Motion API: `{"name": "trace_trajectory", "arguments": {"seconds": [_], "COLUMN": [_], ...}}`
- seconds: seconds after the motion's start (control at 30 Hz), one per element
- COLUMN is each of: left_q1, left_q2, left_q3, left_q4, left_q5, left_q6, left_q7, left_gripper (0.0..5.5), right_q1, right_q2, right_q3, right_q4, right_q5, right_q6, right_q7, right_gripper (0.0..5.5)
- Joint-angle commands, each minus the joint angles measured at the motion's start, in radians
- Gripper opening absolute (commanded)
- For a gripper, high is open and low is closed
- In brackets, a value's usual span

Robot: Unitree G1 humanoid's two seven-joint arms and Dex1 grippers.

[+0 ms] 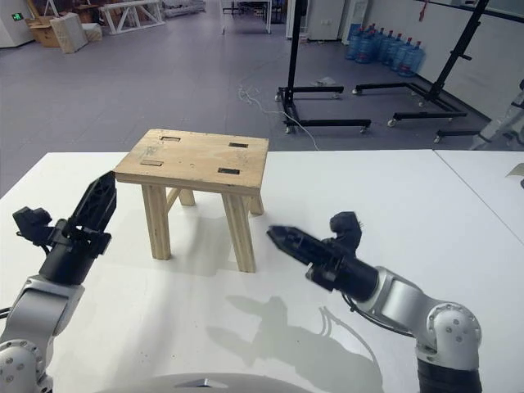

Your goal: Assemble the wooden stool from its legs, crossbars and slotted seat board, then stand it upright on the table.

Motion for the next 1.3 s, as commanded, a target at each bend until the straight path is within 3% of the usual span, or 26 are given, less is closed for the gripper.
{"name": "trace_trajectory", "arguments": {"seconds": [0.03, 0.3, 0.53, 0.77, 0.9, 1.07, 1.13, 1.3], "left_q1": [0.116, -0.005, -0.178, -0.323, -0.356, -0.378, -0.376, -0.332], "left_q2": [0.03, 0.043, 0.05, 0.012, -0.027, -0.073, -0.092, -0.142], "left_q3": [-0.039, -0.144, -0.191, -0.216, -0.241, -0.205, -0.192, -0.171], "left_q4": [-0.01, 0.115, 0.211, 0.257, 0.264, 0.297, 0.296, 0.271], "left_q5": [0.11, 0.263, 0.412, 0.55, 0.583, 0.617, 0.634, 0.859], "left_q6": [-0.009, -0.009, -0.016, -0.048, -0.068, -0.115, -0.141, -0.334], "left_q7": [-0.214, -0.288, -0.222, -0.159, -0.158, -0.118, -0.098, -0.001], "left_gripper": [5.13, 5.13, 5.13, 5.13, 5.13, 5.13, 5.13, 5.13], "right_q1": [-0.114, -0.275, -0.378, -0.384, -0.346, -0.335, -0.34, -0.409], "right_q2": [0.056, 0.215, 0.332, 0.389, 0.354, 0.363, 0.4, 0.494], "right_q3": [0.166, 0.354, 0.404, 0.378, 0.283, 0.226, 0.215, 0.252], "right_q4": [0.069, 0.225, 0.479, 0.416, 0.186, 0.056, 0.06, 0.203], "right_q5": [-0.233, -0.788, -1.279, -1.294, -1.087, -1.0, -1.07, -1.485], "right_q6": [-0.019, -0.316, -0.794, -0.8, -0.62, -0.597, -0.677, -1.04], "right_q7": [0.087, 0.291, 0.37, 0.421, 0.375, 0.325, 0.279, 0.111], "right_gripper": [4.44, 4.44, 4.44, 4.44, 4.44, 4.44, 4.44, 4.44]}}
